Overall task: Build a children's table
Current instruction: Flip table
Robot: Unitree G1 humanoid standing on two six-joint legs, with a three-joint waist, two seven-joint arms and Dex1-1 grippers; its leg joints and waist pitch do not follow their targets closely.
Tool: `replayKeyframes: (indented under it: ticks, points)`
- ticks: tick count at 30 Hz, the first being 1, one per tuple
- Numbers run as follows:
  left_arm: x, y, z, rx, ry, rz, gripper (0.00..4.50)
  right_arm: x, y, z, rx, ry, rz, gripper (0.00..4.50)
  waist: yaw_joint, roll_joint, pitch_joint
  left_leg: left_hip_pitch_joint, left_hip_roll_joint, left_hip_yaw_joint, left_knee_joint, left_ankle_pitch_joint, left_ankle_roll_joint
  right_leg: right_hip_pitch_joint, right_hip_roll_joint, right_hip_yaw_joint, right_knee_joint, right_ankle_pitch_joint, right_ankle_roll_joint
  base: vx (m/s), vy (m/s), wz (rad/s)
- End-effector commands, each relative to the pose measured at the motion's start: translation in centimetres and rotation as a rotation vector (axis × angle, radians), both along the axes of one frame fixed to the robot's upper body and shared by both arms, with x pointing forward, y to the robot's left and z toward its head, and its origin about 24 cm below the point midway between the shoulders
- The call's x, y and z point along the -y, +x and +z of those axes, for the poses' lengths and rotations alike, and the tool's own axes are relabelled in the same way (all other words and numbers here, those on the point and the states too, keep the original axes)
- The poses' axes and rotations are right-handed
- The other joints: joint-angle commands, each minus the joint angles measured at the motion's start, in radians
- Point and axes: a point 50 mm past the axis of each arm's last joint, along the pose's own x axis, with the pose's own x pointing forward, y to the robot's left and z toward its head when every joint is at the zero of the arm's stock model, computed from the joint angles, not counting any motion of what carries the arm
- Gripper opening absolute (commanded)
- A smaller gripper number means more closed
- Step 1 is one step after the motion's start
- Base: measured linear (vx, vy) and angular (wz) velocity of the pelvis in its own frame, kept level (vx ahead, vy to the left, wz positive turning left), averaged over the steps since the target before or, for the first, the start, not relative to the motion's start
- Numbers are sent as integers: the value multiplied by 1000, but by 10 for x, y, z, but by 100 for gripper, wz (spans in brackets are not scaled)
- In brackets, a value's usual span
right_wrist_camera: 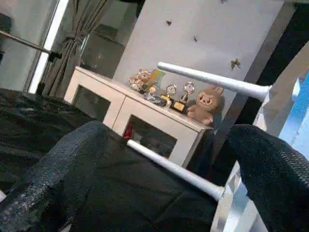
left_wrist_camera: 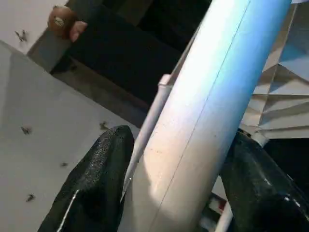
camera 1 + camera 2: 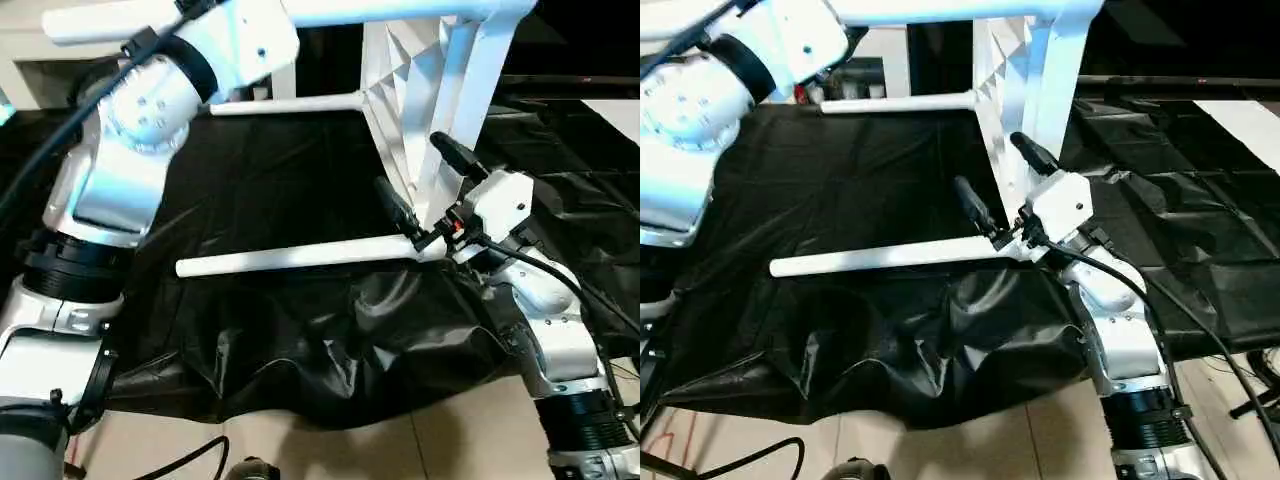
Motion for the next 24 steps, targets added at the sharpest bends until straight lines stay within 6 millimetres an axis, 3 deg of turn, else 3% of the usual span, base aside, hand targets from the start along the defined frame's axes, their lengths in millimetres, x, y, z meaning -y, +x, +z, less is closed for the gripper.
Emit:
replayKeyframes:
  ticks: [1,4,7,11,13,15,19,22,24]
  points:
    - [-8,9,-14,-143,-98,15,265,0,1,1,-3,-18,12,450,2,-12,-56,42,49,-23,-70,-243,12,6,-81,38,-86,-87,-204,0,0,0]
    - [-12,11,-11,-215,-172,33,264,1,3,1,-5,-25,14,450,-1,-9,-57,42,49,-24,-73,-251,10,3,-79,37,-87,-103,-203,0,0,0]
    - [-15,14,-6,-284,-366,36,264,3,3,1,-8,-34,17,450,1,-13,-55,42,46,-22,-70,-258,14,3,-81,37,-92,-131,-210,0,0,0]
    - [-23,18,3,-287,-563,52,264,3,3,-1,-12,-43,23,450,9,-12,-59,38,42,-19,-64,-201,55,5,-81,34,-90,-98,-213,0,0,0]
    - [-24,19,4,-286,-583,49,264,3,3,-1,-13,-44,24,450,14,-17,-60,34,38,-14,-59,-170,84,7,-83,33,-89,-74,-215,0,0,0]
    - [-25,18,6,-282,-640,44,264,2,2,-2,-15,-41,25,450,20,-10,-65,29,38,-10,-54,-125,117,6,-84,30,-85,-43,-211,0,0,0]
    - [-28,16,11,-261,-723,38,264,2,1,-3,-20,-27,13,450,24,-6,-70,30,42,-9,-50,-112,139,-2,-80,27,-79,-2,-216,0,0,0]
    - [-31,10,16,-193,-762,25,264,11,6,-4,-34,96,-114,450,26,-4,-69,28,45,-10,-54,-130,136,-7,-84,25,-82,-38,-215,0,0,0]
    - [-30,7,15,-174,-734,17,262,20,10,-8,-68,230,-225,450,21,-2,-68,34,52,-16,-66,-175,103,-13,-79,25,-83,-66,-205,0,0,0]
